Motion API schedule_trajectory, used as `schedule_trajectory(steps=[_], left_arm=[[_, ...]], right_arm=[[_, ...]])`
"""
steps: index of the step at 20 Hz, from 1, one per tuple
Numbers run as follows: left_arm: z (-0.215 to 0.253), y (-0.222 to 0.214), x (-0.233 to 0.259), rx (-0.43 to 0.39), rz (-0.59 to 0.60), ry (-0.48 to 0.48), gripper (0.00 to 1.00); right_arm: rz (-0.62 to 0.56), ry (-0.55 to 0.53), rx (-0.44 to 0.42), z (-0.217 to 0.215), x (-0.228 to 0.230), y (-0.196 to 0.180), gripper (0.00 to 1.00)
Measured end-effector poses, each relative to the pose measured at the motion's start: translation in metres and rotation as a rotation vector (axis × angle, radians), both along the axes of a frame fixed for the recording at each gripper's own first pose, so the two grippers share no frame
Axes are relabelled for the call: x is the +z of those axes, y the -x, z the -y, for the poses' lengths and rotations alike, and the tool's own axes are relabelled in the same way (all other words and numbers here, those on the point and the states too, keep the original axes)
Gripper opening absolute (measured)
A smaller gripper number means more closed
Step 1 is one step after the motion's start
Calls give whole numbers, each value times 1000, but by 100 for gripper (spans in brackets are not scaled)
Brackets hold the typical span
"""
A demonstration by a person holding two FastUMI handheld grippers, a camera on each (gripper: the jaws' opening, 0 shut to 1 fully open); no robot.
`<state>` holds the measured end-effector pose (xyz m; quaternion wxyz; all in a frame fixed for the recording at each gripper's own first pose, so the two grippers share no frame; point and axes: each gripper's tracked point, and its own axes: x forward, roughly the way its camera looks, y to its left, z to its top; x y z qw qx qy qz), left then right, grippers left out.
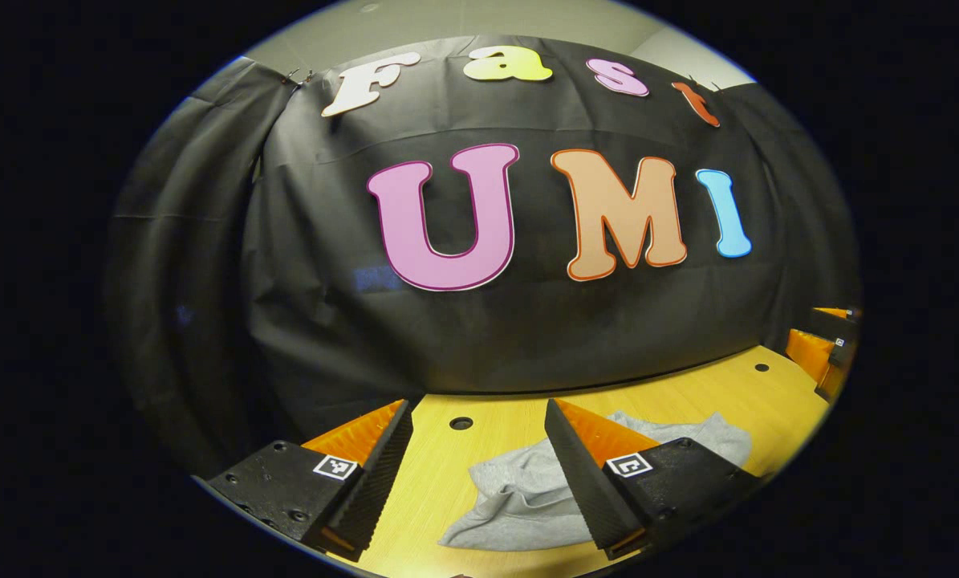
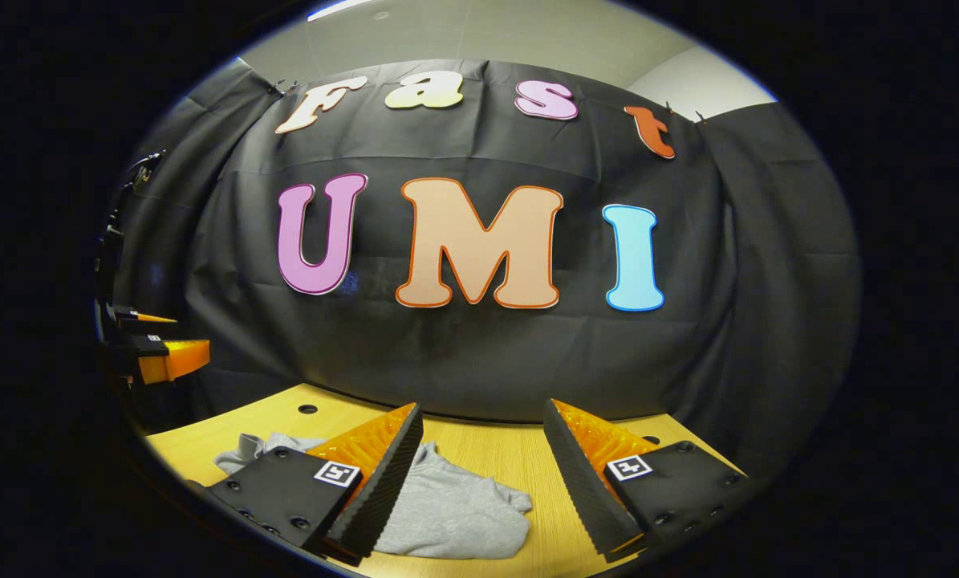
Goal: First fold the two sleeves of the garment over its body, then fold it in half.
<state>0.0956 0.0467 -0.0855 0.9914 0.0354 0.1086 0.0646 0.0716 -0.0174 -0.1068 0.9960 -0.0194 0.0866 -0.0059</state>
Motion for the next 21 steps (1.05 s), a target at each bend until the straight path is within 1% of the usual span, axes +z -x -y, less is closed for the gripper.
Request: schedule_trajectory(steps=[1,2,3,4,5,6,7,8,14,15,16,17,18,19,20,21], left_arm=[[-1,0,2,-1,3,-1,96],[-5,0,2,2,6,-9,96],[-7,0,5,2,14,-16,97],[-10,1,7,4,21,-25,100],[-12,1,10,3,28,-30,97],[-14,1,11,3,32,-34,97],[-16,2,11,5,33,-35,96],[-18,3,11,7,32,-33,96],[-28,4,5,4,22,-20,96],[-29,3,6,1,23,-20,97],[-30,3,7,-4,27,-18,97],[-32,2,8,-8,31,-16,93],[-33,2,8,-11,33,-15,96],[-35,1,8,-13,34,-14,96],[-36,0,10,-16,36,-14,96],[-37,-1,11,-17,39,-15,97]], right_arm=[[-7,-1,4,-2,-2,0,96],[-12,-2,5,-4,-3,1,92],[-12,0,5,-3,-2,1,96],[-5,2,2,-4,0,0,92],[3,5,3,-5,2,0,92],[9,9,7,-7,3,-2,96],[14,11,8,-8,5,-3,92],[18,11,10,-9,8,-3,96],[42,13,-6,-10,17,-11,96],[49,14,-13,-10,20,-11,92],[56,13,-20,-9,25,-13,92],[65,12,-27,-8,28,-13,92],[75,15,-35,-8,32,-13,92],[81,19,-42,-8,34,-11,92],[87,21,-48,-9,35,-11,95],[90,21,-51,-10,36,-10,92]])
